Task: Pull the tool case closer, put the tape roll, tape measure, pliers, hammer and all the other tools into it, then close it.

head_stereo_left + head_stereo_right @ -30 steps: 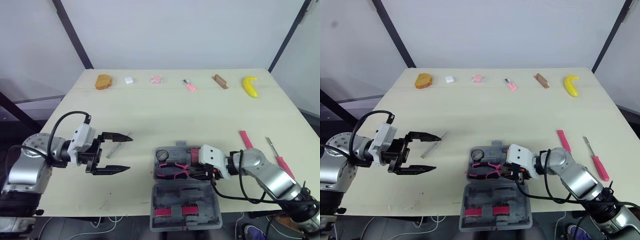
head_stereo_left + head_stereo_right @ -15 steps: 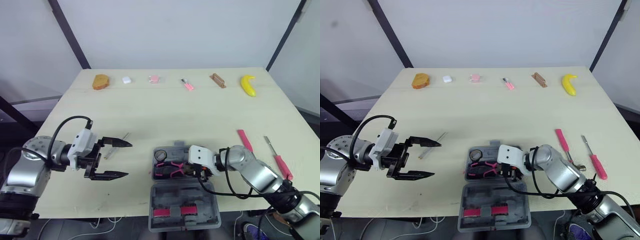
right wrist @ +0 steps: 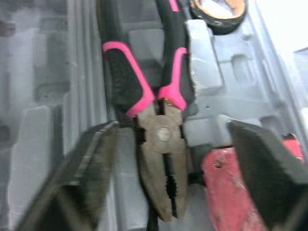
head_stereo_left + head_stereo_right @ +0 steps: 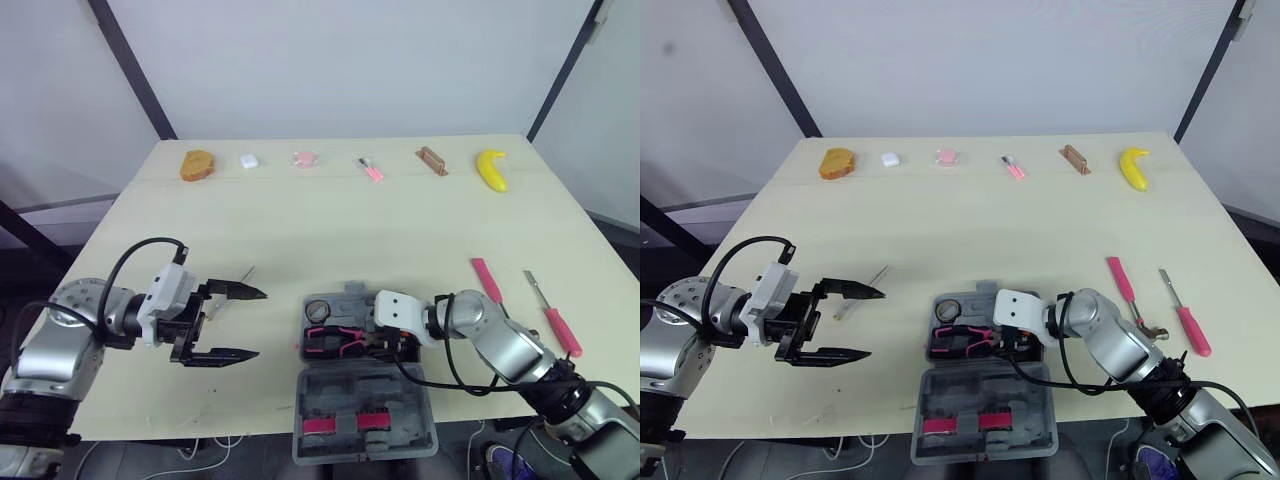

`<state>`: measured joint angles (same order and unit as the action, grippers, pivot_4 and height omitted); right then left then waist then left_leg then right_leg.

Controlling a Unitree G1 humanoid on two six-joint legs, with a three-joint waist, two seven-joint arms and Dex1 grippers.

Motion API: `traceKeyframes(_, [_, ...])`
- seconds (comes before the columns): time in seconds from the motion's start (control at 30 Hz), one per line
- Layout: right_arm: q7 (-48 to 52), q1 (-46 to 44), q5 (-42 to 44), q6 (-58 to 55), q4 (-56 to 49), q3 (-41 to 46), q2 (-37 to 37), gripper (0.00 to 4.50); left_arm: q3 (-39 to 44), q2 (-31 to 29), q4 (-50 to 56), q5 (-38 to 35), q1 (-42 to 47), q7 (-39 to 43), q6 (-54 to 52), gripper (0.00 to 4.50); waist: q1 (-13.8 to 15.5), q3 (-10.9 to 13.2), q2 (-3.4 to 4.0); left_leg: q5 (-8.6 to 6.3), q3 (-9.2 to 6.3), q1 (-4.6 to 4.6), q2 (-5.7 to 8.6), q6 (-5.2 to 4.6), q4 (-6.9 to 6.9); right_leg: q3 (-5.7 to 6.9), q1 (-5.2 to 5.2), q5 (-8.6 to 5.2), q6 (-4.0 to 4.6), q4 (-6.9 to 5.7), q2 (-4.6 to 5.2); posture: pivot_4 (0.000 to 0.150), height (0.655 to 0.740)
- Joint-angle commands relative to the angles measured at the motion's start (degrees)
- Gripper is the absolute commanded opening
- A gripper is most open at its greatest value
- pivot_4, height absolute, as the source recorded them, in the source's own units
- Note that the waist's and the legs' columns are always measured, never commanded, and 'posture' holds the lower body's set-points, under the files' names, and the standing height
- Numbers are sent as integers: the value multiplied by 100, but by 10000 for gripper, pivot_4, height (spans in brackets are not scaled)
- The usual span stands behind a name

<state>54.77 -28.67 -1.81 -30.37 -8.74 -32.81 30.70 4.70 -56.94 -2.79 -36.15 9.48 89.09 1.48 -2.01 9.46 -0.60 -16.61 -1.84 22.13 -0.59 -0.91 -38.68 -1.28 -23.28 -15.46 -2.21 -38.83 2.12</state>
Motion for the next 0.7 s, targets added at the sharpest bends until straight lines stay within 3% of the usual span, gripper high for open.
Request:
traceKeyframes(0.03, [116,211,400,317,-234,426,-70,41232,273,43,115,-95,49,151,-73,45000,5,0,0,0,0,0,0,0,0,0,0,0,0,0,0,1500,7400])
traceKeyframes(0.17, [84,397,642,611,-139,716,-238,41232,329,110,79,-45,80,121,-109,45000,-1,1,-1,0,0,0,-1,0,-1,0,0,0,0,-1,0,1500,7400])
traceKeyframes(0.27, [98,564,856,1189,164,893,-501,33864,339,227,125,-48,64,56,-172,45000,-9,0,-1,0,0,-2,-1,0,-3,-1,0,0,0,-5,0,1500,7400])
traceKeyframes(0.33, [107,624,847,1388,313,877,-606,25873,337,269,169,-31,36,43,-183,45000,-12,0,-2,0,0,-2,-1,0,-2,-1,1,0,0,-4,-1,1500,7400])
traceKeyframes(0.4, [115,645,815,1491,442,861,-685,14508,356,293,197,-21,23,46,-205,45000,-13,0,-2,0,0,0,-1,0,-3,-1,0,0,0,-3,-1,1500,7400])
traceKeyframes(0.47, [131,659,786,1576,563,835,-738,8442,374,302,220,-20,0,44,-230,45000,-12,1,-1,0,1,0,-1,0,-3,-2,0,0,0,-3,0,1500,7400])
traceKeyframes(0.5, [137,667,780,1606,617,821,-762,2470,380,302,234,-20,-16,40,-242,45000,-12,0,-2,0,2,0,-1,0,-4,-4,0,0,-1,-4,1,1500,7400])
traceKeyframes(0.7, [206,722,567,1878,1117,614,-813,1112,395,301,294,35,-152,54,-223,45000,-14,0,-1,0,1,-2,-1,0,-4,-3,0,0,0,-5,0,1500,7400])
